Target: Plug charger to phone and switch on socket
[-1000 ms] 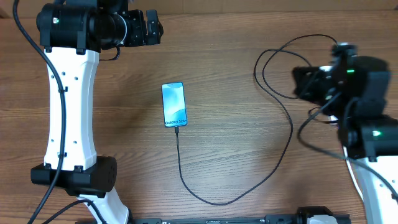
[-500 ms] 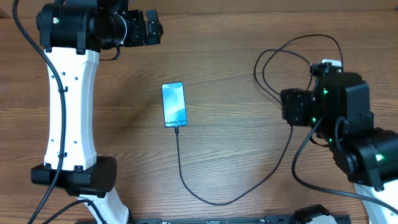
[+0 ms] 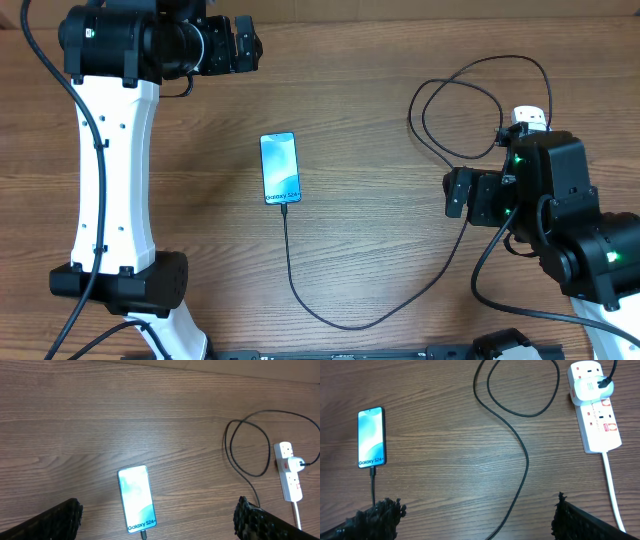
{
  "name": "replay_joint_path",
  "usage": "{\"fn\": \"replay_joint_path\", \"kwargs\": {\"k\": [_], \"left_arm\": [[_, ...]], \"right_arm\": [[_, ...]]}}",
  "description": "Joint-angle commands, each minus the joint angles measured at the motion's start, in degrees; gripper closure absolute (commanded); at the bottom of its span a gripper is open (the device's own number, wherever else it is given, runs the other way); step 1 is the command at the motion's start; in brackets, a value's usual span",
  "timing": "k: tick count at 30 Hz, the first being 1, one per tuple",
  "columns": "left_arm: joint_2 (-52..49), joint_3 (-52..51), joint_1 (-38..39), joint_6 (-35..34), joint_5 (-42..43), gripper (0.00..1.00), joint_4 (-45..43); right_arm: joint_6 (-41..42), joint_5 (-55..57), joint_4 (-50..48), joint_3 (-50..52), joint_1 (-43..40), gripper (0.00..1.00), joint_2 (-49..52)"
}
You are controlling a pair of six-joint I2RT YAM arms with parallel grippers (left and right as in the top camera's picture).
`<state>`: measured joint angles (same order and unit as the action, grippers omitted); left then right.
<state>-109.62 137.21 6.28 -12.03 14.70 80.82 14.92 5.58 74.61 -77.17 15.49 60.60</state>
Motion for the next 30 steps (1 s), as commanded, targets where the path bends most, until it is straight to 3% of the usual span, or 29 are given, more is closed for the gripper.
{"fn": "replay_joint_path", "kwargs": {"k": [1, 17, 23, 30], "left_arm": [[0.6, 0.6, 0.1, 0.5, -0.3, 0.01, 0.0], [0.6, 0.6, 0.1, 0.5, -0.3, 0.01, 0.0], [0.6, 0.6, 0.1, 0.5, -0.3, 0.01, 0.0], [0.6, 0.6, 0.1, 0.5, -0.3, 0.0, 0.0]], "right_arm": [[-0.1, 0.8, -0.2, -1.2, 0.3, 0.0, -0.5], [-0.2, 0.0, -5.3, -0.2, -1.7, 0.0, -1.0], [-0.5, -4.1, -15.0, 4.8, -6.1, 0.0, -5.0], [-5.0, -9.4, -31.1, 18.9, -8.9, 0.0, -14.1]]}}
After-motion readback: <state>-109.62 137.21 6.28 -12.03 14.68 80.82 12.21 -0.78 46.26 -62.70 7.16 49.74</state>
